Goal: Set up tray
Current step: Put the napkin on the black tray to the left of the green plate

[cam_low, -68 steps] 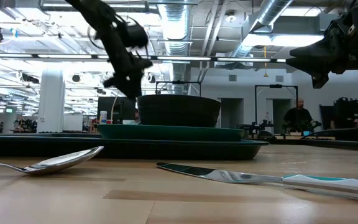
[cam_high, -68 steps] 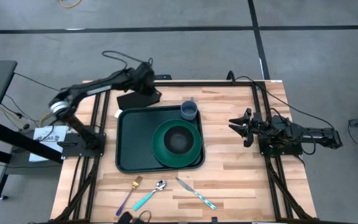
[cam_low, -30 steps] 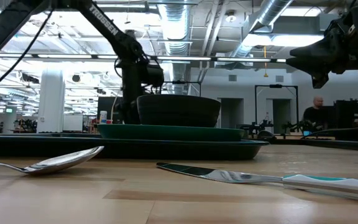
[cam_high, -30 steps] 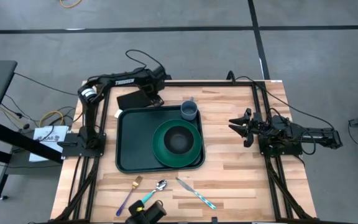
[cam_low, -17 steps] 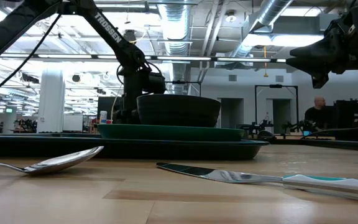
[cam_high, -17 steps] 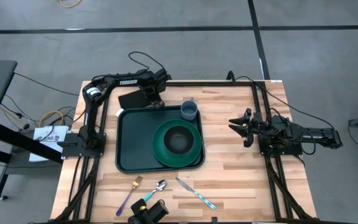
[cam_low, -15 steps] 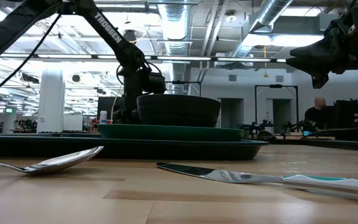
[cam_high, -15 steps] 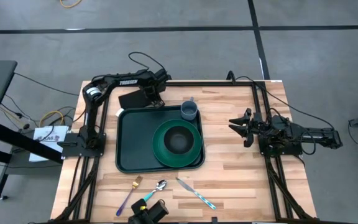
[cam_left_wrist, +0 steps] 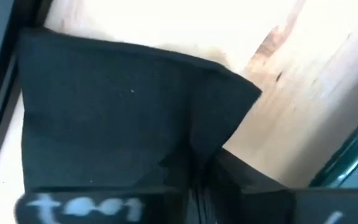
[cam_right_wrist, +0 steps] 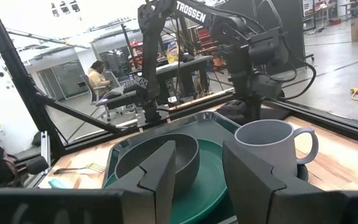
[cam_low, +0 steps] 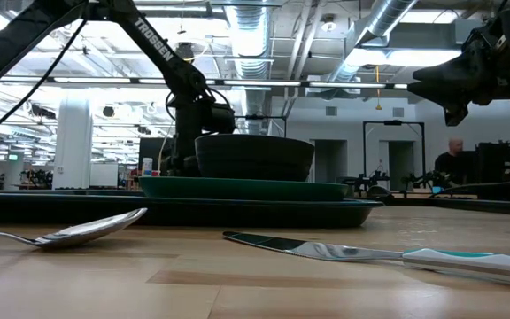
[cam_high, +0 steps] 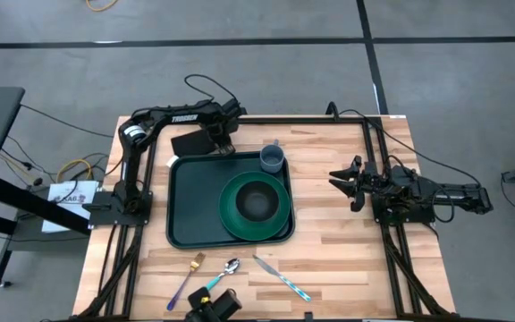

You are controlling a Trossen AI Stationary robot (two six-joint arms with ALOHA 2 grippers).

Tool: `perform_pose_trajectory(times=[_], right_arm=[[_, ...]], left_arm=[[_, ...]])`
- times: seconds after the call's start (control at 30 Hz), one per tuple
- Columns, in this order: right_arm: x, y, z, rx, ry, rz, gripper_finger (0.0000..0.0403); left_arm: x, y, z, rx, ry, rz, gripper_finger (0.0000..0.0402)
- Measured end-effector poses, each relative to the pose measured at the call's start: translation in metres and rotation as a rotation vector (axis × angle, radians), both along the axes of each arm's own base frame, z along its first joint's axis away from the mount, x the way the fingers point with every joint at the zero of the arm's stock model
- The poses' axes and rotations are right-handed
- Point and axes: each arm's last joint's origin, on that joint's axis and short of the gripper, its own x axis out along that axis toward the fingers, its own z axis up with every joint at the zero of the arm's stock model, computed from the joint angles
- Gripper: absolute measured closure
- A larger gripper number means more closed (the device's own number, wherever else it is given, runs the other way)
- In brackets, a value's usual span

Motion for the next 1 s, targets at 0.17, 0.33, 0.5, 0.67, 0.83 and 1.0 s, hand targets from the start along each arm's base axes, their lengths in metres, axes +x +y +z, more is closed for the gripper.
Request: perform_pose_trajectory(times=[0.17,0.33,0.5,0.67,0.83,1.0], right_arm=[[0.0,0.0,0.0,0.0,0.0,0.0,0.028],[0.0,0.0,0.0,0.0,0.0,0.0,0.028],[0.0,0.0,0.0,0.0,0.0,0.0,0.028],[0.0,0.0,0.0,0.0,0.0,0.0,0.028],[0.0,0.0,0.0,0.0,0.0,0.0,0.028],[0.0,0.0,0.0,0.0,0.0,0.0,0.028]], left_arm=[[-0.003,-0.005,0.0,-0.033,0.051,-0.031,0.0395],[-0.006,-0.008,0.0,-0.046,0.098,-0.042,0.0397],[-0.008,-0.009,0.006,-0.039,0.111,-0.034,0.0399],[-0.009,-0.008,0.031,0.015,0.05,-0.003,0.04],[-0.015,-0.019,0.055,-0.004,0.01,-0.009,0.0401],[-0.019,-0.039,0.088,-0.001,-0.059,-0.048,0.0401]])
